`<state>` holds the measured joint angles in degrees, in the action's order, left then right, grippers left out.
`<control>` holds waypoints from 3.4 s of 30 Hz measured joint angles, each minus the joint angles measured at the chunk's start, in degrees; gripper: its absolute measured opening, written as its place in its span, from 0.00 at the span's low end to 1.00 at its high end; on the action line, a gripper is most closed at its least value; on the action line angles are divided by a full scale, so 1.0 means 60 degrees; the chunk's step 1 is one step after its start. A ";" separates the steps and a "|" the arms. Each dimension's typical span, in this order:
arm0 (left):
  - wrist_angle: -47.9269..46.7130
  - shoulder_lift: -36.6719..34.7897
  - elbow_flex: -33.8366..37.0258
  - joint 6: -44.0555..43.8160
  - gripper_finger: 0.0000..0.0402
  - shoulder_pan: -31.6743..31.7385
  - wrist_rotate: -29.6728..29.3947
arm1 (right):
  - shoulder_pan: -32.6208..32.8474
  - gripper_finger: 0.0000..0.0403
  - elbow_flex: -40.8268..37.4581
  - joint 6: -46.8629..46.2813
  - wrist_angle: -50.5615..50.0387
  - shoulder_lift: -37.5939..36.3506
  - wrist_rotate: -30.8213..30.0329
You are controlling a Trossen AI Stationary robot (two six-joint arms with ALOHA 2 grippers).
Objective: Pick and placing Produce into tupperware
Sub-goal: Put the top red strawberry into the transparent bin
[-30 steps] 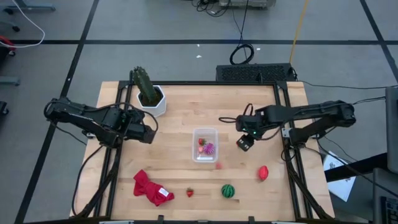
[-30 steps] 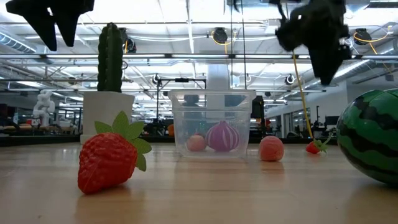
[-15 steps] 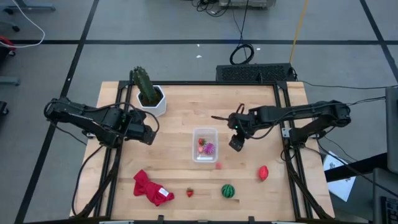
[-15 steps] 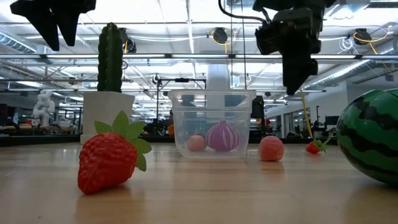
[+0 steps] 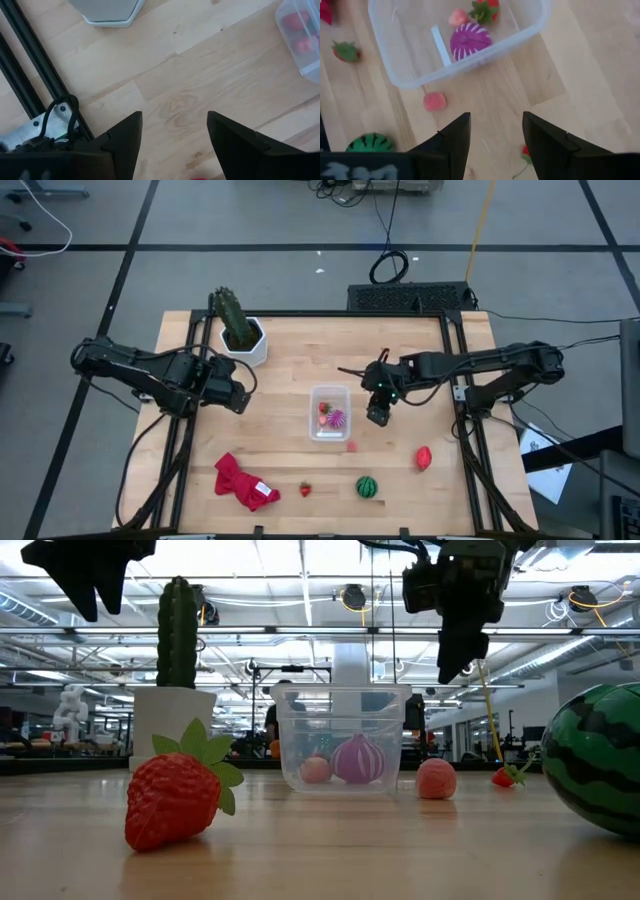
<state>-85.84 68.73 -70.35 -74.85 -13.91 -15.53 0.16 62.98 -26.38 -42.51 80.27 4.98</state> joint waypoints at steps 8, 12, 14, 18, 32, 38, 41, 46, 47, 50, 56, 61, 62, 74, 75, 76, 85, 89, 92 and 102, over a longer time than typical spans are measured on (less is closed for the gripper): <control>-0.0004 0.0000 0.0000 0.0183 0.57 0.0000 -0.0007 | 0.0294 0.43 0.0590 -0.1269 -0.2329 -0.0062 -0.1703; -0.0004 0.0000 0.0000 0.0197 0.57 0.0000 -0.0019 | 0.0625 0.43 0.1219 -0.2020 -0.3047 -0.0069 -0.2311; -0.0004 0.0000 0.0000 0.0200 0.57 0.0000 -0.0106 | 0.0815 0.43 0.1282 -0.2527 -0.3071 -0.0069 -0.2509; -0.0004 0.0000 0.0000 0.0201 0.57 0.0000 -0.0196 | 0.1006 0.43 0.1187 -0.3470 -0.3750 0.0328 -0.2588; 0.0000 0.0000 0.0000 0.0256 0.57 0.0000 -0.0211 | 0.0988 0.43 0.1136 -0.4226 -0.4910 0.1579 -0.2088; 0.0000 0.0000 0.0000 0.0256 0.57 0.0000 -0.0200 | 0.0995 0.43 0.1136 -0.3791 -0.4199 0.1541 -0.1541; 0.0000 0.0000 0.0000 0.0276 0.57 0.0000 -0.0200 | 0.0991 0.43 0.1136 -0.3775 -0.3942 0.1537 -0.1539; 0.0001 0.0000 0.0000 0.0277 0.57 0.0000 -0.0193 | 0.0991 0.43 0.1136 -0.3882 -0.3547 0.1537 -0.1535; 0.0000 0.0000 0.0000 0.0277 0.57 -0.0001 -0.0193 | 0.0991 0.43 0.1136 -0.3973 -0.3575 0.1537 -0.1535; 0.0000 -0.0002 0.0000 0.0274 0.57 0.0000 -0.0189 | 0.0991 0.43 0.1136 -0.3989 -0.3593 0.1537 -0.1540; 0.0000 0.0000 0.0000 0.0270 0.57 0.0000 -0.0198 | 0.0990 0.43 0.1136 -0.4021 -0.3590 0.1537 -0.1550; 0.0000 0.0000 0.0000 0.0267 0.57 -0.0001 -0.0212 | 0.0991 0.44 0.1136 -0.4010 -0.3590 0.1537 -0.1530; 0.0000 0.0000 0.0000 0.0264 0.57 -0.0004 -0.0215 | 0.0991 0.45 0.1136 -0.4004 -0.3587 0.1537 -0.1447; 0.0000 0.0000 0.0000 0.0256 0.57 -0.0004 -0.0255 | 0.1050 0.54 0.0701 -0.4051 -0.3550 0.1537 -0.0792; 0.0004 0.0000 0.0000 0.0259 0.57 -0.0004 -0.0255 | 0.1050 0.54 0.0654 -0.4136 -0.3550 0.1537 -0.0792; 0.0002 0.0000 0.0000 0.0259 0.57 -0.0004 -0.0255 | 0.1050 0.54 0.0617 -0.4188 -0.3550 0.1537 -0.0795; 0.0032 -0.0002 0.0000 0.0259 0.57 -0.0002 -0.0259 | 0.1050 0.54 0.0102 -0.4454 -0.2763 0.1537 -0.0807; 0.0087 0.0000 0.0000 0.0259 0.57 -0.0004 -0.0259 | 0.1050 0.53 -0.0076 -0.4416 -0.2450 0.1537 -0.0744; 0.0088 0.0000 0.0000 0.0259 0.57 0.0000 -0.0259 | 0.1044 0.53 -0.0178 -0.4308 -0.2198 0.1537 -0.0599; 0.0109 0.0000 0.0000 0.0219 0.57 0.0000 -0.0262 | 0.0908 0.53 -0.1075 -0.4163 -0.1016 0.1537 -0.0523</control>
<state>-85.19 68.73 -70.35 -73.54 -13.91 -17.10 5.61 56.53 -51.35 -48.61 89.49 1.85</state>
